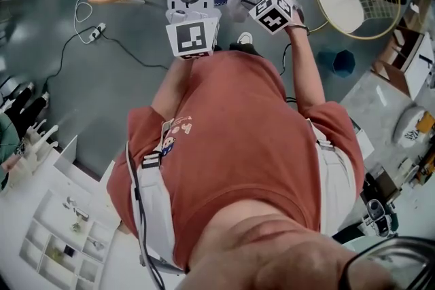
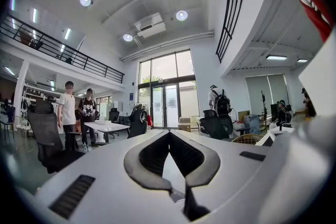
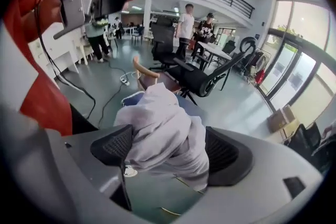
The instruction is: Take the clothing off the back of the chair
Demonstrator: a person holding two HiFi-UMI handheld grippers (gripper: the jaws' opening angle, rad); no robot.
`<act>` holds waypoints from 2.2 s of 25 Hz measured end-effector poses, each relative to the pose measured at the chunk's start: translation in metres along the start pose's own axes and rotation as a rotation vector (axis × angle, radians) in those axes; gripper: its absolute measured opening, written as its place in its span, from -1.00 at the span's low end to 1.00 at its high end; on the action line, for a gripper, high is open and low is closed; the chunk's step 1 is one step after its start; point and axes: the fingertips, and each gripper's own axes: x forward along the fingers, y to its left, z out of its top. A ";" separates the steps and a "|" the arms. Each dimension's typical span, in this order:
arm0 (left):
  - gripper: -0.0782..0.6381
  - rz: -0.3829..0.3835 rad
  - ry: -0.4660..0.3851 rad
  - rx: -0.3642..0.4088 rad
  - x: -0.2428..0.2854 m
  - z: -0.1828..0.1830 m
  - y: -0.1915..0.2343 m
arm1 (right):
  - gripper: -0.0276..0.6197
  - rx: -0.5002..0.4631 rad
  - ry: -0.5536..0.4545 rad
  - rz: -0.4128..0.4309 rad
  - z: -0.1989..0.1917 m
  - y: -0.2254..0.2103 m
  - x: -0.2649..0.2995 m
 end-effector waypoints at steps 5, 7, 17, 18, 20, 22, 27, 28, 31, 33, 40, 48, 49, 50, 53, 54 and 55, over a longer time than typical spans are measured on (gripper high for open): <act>-0.74 0.003 0.017 -0.002 -0.002 -0.006 0.001 | 0.36 -0.080 0.114 0.014 -0.017 0.000 0.022; -0.74 0.003 0.022 -0.004 -0.002 -0.008 0.003 | 0.37 -0.113 0.144 0.010 -0.020 -0.001 0.030; -0.74 0.007 0.028 -0.006 -0.002 -0.011 0.009 | 0.37 -0.310 0.278 -0.046 -0.035 -0.006 0.060; -0.74 0.008 0.029 -0.007 -0.001 -0.011 0.010 | 0.36 -0.332 0.278 -0.057 -0.035 -0.008 0.062; -0.74 0.007 0.028 -0.008 -0.001 -0.013 0.011 | 0.36 -0.364 0.271 -0.077 -0.034 -0.009 0.065; -0.74 0.004 0.028 -0.008 -0.002 -0.013 0.011 | 0.36 -0.388 0.259 -0.089 -0.034 -0.009 0.064; -0.74 -0.002 0.030 -0.016 -0.004 -0.013 0.010 | 0.20 -0.478 0.240 -0.126 -0.022 -0.011 0.053; -0.74 -0.004 0.029 -0.017 -0.004 -0.014 0.009 | 0.14 -0.504 0.235 -0.141 -0.018 -0.011 0.050; -0.74 -0.009 0.026 -0.018 -0.006 -0.012 0.008 | 0.00 -0.544 0.229 -0.164 -0.013 -0.007 0.042; -0.74 -0.008 0.024 -0.019 -0.006 -0.012 0.008 | -0.09 -0.541 0.222 -0.165 -0.011 -0.004 0.038; -0.74 -0.002 0.022 -0.021 -0.007 -0.012 0.009 | -0.25 -0.471 0.174 -0.161 -0.017 0.006 0.032; -0.74 0.005 0.023 -0.019 -0.006 -0.013 0.012 | -0.43 -0.372 0.090 -0.174 -0.007 0.014 0.016; -0.74 0.004 0.023 -0.019 -0.006 -0.013 0.012 | -0.48 -0.351 0.075 -0.172 -0.006 0.015 0.013; -0.74 0.003 0.023 -0.020 -0.006 -0.013 0.012 | -0.53 -0.322 0.059 -0.168 -0.005 0.016 0.011; -0.74 0.001 0.027 -0.022 -0.004 -0.015 0.011 | -0.60 -0.224 0.015 -0.154 -0.003 0.015 0.006; -0.74 -0.002 0.027 -0.022 -0.003 -0.015 0.010 | -0.60 -0.196 0.004 -0.151 -0.002 0.014 0.006; -0.74 -0.004 0.026 -0.021 -0.002 -0.014 0.010 | -0.61 -0.166 -0.010 -0.148 -0.001 0.013 0.005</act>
